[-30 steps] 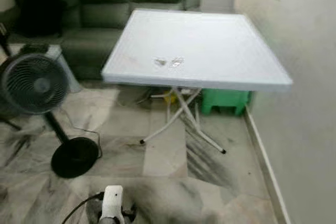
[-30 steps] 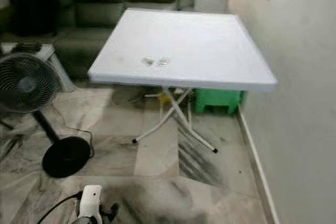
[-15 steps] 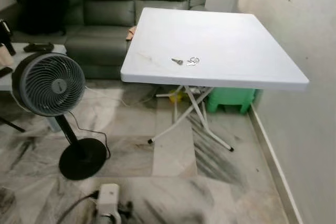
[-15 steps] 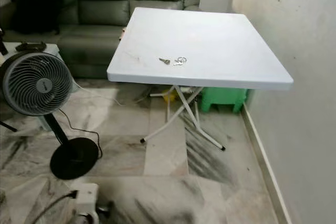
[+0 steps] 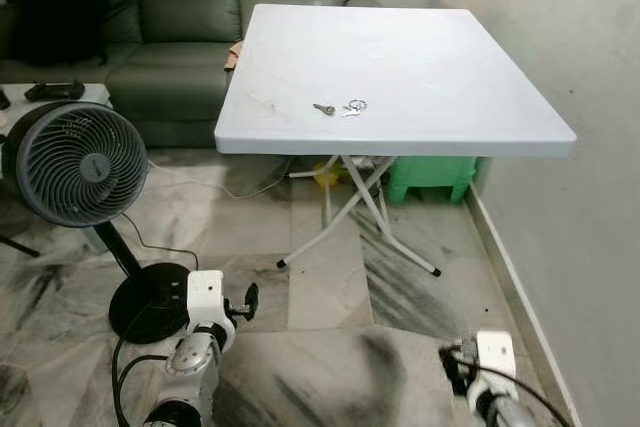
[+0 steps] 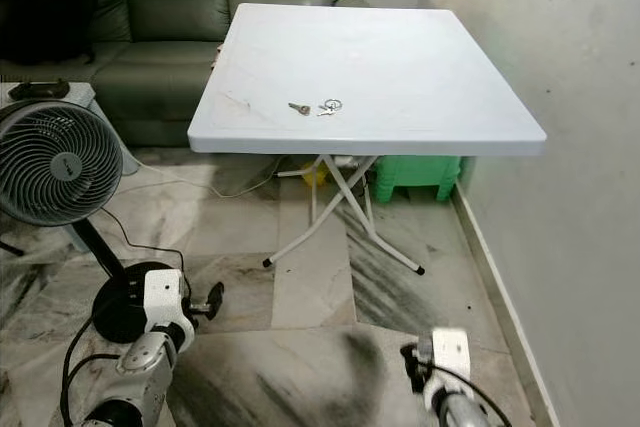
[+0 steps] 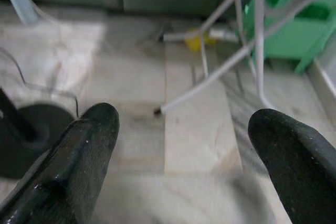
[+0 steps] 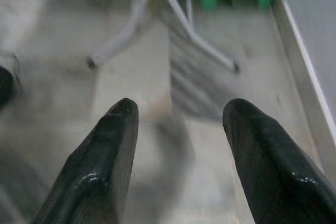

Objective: Hang keys on a hook

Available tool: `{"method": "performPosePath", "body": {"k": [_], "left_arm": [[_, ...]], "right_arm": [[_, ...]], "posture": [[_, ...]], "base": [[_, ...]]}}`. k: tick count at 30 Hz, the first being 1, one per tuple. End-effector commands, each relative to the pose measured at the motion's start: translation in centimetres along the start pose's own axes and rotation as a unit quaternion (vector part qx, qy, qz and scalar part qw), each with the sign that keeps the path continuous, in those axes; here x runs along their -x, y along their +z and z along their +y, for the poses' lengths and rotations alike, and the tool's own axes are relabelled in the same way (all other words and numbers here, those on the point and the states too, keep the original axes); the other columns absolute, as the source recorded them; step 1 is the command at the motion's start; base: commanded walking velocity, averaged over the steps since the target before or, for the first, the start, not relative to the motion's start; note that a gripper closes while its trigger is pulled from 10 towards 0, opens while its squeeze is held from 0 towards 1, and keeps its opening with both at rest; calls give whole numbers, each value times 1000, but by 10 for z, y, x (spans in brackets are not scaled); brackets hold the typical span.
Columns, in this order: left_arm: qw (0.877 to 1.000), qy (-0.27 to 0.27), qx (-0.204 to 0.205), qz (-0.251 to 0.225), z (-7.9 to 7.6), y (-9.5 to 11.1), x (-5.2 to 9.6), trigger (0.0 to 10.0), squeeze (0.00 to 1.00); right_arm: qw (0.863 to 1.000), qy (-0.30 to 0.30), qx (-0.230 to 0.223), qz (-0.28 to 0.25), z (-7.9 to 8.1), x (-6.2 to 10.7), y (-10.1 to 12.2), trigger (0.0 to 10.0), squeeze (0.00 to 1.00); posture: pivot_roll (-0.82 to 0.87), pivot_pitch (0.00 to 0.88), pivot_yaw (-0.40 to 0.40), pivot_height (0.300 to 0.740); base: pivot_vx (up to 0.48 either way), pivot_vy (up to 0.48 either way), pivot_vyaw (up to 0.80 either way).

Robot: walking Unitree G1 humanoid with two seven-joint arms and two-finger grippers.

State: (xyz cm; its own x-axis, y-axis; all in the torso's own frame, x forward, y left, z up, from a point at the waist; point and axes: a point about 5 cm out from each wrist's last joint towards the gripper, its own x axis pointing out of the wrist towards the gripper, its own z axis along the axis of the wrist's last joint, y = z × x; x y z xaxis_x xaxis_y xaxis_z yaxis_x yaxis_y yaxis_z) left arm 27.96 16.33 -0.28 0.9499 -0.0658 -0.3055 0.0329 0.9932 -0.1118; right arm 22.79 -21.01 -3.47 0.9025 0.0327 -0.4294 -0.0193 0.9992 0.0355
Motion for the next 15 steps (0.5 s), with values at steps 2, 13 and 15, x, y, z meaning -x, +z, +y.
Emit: {"method": "performPosePath", "body": {"k": [2, 13, 15], "left_arm": [[998, -16, -7, -60, -4, 17, 0, 10000, 0], [987, -60, -14, -146, -14, 37, 17, 10000, 0], [987, -59, -12, -150, -14, 39, 18, 10000, 0]], "right_arm": [[996, 29, 8, -82, 16, -1, 21, 10000, 0], [972, 81, 42, -217, 41, 20, 61, 10000, 0], [971, 79, 36, -221, 41, 20, 64, 10000, 0]], "posture": [[-5, 0, 6, 740], [-9, 0, 8, 740], [-9, 0, 8, 740]], "base": [[0, 0, 0], [0, 0, 0], [0, 0, 0]]}}
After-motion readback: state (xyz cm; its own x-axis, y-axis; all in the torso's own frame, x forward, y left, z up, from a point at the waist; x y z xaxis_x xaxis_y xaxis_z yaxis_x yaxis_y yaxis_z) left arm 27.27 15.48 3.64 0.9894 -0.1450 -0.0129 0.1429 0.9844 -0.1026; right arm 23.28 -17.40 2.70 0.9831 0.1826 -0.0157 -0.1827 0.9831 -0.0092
